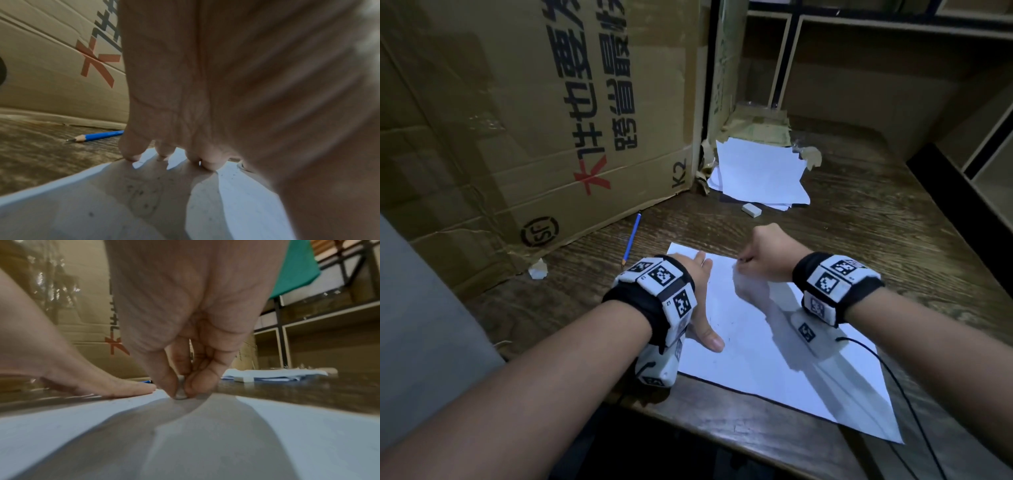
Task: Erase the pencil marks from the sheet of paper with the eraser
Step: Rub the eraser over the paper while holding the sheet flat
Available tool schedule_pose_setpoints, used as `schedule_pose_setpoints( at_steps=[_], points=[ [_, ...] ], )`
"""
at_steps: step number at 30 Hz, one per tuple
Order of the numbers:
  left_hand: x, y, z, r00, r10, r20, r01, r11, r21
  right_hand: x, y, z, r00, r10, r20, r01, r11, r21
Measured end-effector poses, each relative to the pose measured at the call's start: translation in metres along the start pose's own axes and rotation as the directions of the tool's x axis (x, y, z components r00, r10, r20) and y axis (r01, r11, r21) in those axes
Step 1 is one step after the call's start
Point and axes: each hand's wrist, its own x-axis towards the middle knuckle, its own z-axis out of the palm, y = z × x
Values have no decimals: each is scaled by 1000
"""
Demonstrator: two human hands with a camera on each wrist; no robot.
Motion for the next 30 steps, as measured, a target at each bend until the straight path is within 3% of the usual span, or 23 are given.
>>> schedule_pose_setpoints(
  at_steps=[2, 6, 8, 13, 18, 20, 24, 30],
  points=[
    [-3, 0, 0, 1000, 8, -15, -8, 1000, -12, 2, -6, -1, 1000, 10, 10, -10, 1000, -18],
    [-9, 6, -4, 998, 28, -56, -28, 1000, 2, -18, -36, 18, 987, -133, 93, 135, 991, -22],
    [-8, 4, -3, 998, 30, -60, -30, 1000, 0, -20, -30, 14, 986, -143, 83, 146, 989, -31],
    [-4, -1, 4, 999, 17, -43, -19, 999, -31, -1, -5, -6, 999, 41, 9, -40, 997, -59],
    [-7, 3, 1, 1000, 8, -23, -8, 1000, -11, -34, -41, 13, 971, -164, 176, 175, 984, -46],
    [-4, 1, 2, 999, 15, -42, -16, 1000, -18, -29, -27, 10, 980, -162, 116, 167, 985, -38],
    [-2, -2, 6, 999, 36, -41, -37, 999, -20, -13, 7, 2, 1000, -2, 17, 2, 1000, -1],
    [-11, -26, -5, 989, 145, 35, -144, 989, -25, -19, 6, 10, 1000, -14, -24, 12, 996, -91]
  ],
)
